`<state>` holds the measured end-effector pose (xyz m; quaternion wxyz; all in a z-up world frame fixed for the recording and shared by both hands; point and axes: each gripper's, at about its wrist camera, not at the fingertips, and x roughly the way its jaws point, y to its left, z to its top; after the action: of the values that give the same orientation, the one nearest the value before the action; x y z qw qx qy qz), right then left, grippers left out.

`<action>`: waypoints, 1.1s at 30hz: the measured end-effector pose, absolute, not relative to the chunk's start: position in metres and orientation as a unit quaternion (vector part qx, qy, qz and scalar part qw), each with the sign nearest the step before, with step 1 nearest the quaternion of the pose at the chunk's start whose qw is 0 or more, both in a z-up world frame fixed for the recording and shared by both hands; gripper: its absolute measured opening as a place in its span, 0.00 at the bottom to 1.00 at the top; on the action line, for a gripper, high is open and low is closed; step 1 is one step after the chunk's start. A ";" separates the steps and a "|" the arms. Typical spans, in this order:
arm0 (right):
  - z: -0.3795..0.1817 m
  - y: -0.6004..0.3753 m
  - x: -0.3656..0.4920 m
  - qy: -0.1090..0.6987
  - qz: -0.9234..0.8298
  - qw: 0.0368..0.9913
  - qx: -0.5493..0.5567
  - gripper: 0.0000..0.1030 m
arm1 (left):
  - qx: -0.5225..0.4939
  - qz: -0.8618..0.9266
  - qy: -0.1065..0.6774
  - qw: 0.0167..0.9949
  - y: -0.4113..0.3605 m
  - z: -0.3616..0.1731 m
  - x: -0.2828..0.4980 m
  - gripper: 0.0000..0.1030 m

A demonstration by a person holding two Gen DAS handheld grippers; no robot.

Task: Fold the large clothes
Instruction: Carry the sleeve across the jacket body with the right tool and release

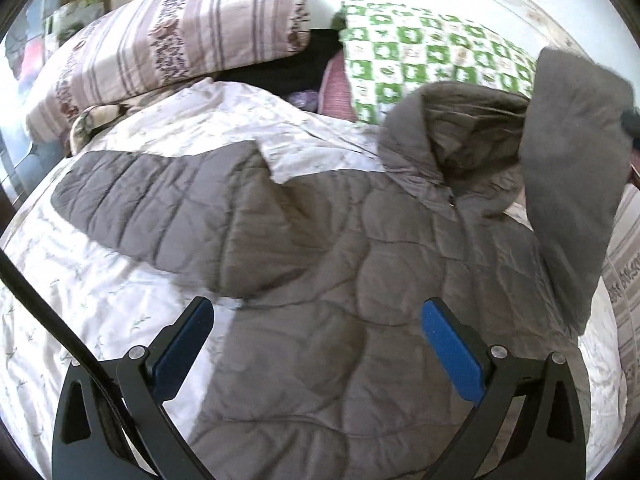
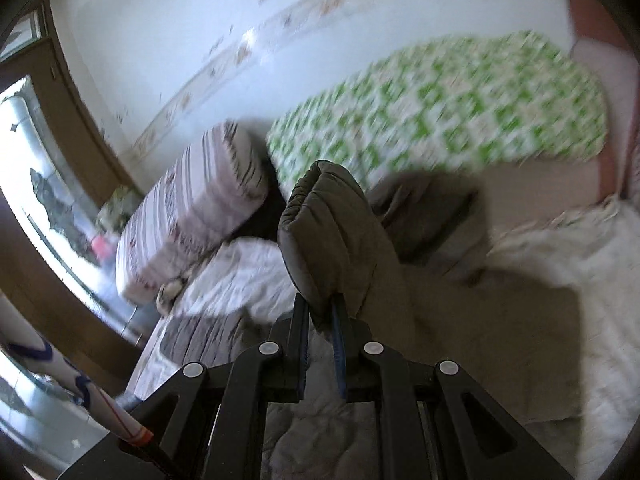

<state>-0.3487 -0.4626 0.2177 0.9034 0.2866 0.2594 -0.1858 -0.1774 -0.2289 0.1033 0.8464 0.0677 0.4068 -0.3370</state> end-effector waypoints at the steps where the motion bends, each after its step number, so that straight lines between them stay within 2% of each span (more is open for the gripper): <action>1: 0.207 -0.461 -0.341 0.270 -0.181 0.900 0.292 0.12 | 0.066 -0.336 0.408 0.846 -0.227 0.103 -0.175 1.00; 10: 0.106 -0.453 -0.276 0.362 -0.142 0.859 0.333 0.12 | 0.069 -0.306 0.417 0.853 -0.225 0.096 -0.159 1.00; 18: 0.058 -0.449 -0.259 0.385 -0.116 0.843 0.359 0.15 | 0.046 -0.272 0.420 0.865 -0.214 0.094 -0.138 1.00; 20: 0.053 -0.449 -0.259 0.394 -0.106 0.838 0.361 0.22 | 0.031 -0.280 0.424 0.860 -0.214 0.093 -0.135 1.00; 23: 0.050 -0.446 -0.265 0.399 -0.087 0.835 0.368 0.45 | 0.021 -0.297 0.427 0.854 -0.221 0.092 -0.136 1.00; 29: 0.087 -0.448 -0.328 0.347 -0.108 0.865 0.346 0.47 | 0.012 -0.349 0.437 0.829 -0.248 0.085 -0.142 1.00; 31: 0.094 -0.455 -0.355 0.327 -0.127 0.869 0.350 0.56 | 0.010 -0.357 0.447 0.820 -0.258 0.078 -0.141 1.00; 33: 0.094 -0.464 -0.387 0.321 -0.168 0.867 0.343 0.59 | 0.015 -0.361 0.454 0.814 -0.273 0.069 -0.139 1.00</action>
<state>-0.3872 -0.4636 0.0937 0.8665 0.3435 0.3207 -0.1684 -0.1395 -0.2726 0.0688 0.8141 0.0153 0.4544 -0.3612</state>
